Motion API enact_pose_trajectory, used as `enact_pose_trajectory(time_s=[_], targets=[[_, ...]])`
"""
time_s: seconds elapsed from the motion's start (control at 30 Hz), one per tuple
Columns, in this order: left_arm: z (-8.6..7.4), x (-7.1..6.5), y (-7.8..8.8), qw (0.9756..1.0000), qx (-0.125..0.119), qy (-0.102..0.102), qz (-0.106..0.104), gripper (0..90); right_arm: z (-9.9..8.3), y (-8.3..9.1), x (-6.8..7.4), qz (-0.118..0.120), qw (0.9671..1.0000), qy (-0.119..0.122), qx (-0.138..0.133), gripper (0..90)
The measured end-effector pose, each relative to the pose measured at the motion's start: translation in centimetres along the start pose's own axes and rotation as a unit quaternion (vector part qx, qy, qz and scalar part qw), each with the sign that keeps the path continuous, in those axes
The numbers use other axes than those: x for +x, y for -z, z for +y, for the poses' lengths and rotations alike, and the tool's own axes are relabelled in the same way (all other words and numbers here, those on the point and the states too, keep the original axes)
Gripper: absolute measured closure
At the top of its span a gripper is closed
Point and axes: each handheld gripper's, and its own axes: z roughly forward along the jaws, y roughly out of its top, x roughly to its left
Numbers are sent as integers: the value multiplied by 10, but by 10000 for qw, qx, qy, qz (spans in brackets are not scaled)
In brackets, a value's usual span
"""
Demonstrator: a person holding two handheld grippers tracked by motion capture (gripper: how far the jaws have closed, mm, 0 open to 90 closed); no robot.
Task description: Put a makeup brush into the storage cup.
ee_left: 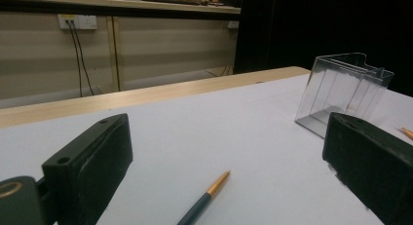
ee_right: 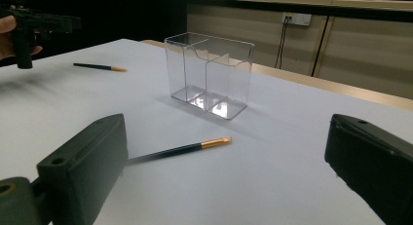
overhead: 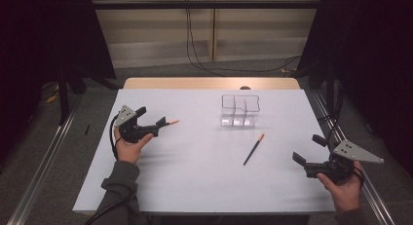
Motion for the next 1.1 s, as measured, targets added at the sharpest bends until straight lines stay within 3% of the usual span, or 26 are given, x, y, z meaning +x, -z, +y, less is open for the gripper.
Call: enact_pose_trajectory(time_s=[0.57, 1.0, 1.1], targets=[[5, 8, -7, 9998, 148, -61, 72, 40, -1, 0, -1, -12, 10000, 13, 22, 16], [13, 15, -10, 9986, 516, -119, 72, 39, -1, -1, -1, 0, 10000, 29, 22, 16], [15, 17, -10, 9978, 625, -223, 75, 39, -1, -1, -1, 3, 10000, 32, 24, 16]])
